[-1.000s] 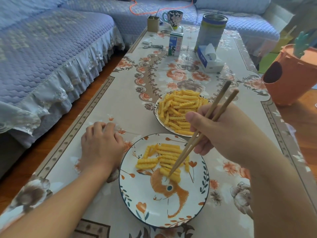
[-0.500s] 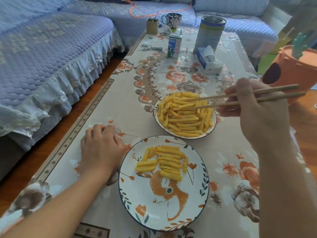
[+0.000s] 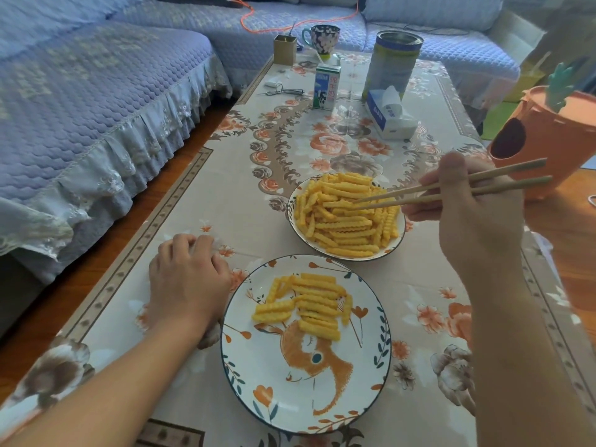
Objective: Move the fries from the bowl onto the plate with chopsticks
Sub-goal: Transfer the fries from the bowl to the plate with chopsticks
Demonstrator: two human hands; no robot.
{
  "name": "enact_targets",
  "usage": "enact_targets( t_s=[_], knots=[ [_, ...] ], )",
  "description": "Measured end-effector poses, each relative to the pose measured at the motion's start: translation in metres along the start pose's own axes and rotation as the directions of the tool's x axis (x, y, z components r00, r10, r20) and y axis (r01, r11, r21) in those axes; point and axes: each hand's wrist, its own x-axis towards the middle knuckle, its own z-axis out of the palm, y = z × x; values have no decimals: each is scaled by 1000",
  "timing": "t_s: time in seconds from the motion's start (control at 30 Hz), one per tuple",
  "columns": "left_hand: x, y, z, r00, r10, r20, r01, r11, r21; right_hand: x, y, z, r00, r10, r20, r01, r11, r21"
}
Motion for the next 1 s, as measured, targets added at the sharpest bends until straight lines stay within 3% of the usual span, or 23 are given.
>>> enact_targets(
  t_s=[0.07,0.13,0.23,0.37,0.5,0.63,0.77,0.9,1.0],
  knots=[
    [0,0,-1,1000,-10,9,10,1000,-8,-3,-12,-1,998,47,38,-50,997,64],
    [0,1,-1,1000,-9,9,9,1000,-11,-8,-26,2,978,117,172,-139,983,120],
    [-1,1,-2,1000,-9,14,9,1000,-9,-22,-44,13,859,218,463,-258,966,25],
    [-1,1,-3,1000,-14,17,15,1000,-10,-42,-49,34,710,233,665,-185,972,-143],
    [-1,2,-3,1000,-13,15,13,1000,-13,-49,-42,47,670,236,704,-110,969,-221],
    [0,2,-2,1000,-17,25,18,1000,-15,-47,-44,43,708,199,678,-62,973,-222],
    [0,0,-1,1000,-8,8,8,1000,-9,-40,-47,33,800,119,589,-59,991,-121],
    [0,0,1,1000,-7,-6,7,1000,-11,-25,-41,20,940,35,339,-44,999,20],
    [0,0,0,1000,-8,2,8,1000,-5,-11,-27,6,990,-9,142,14,999,-35]
  ],
)
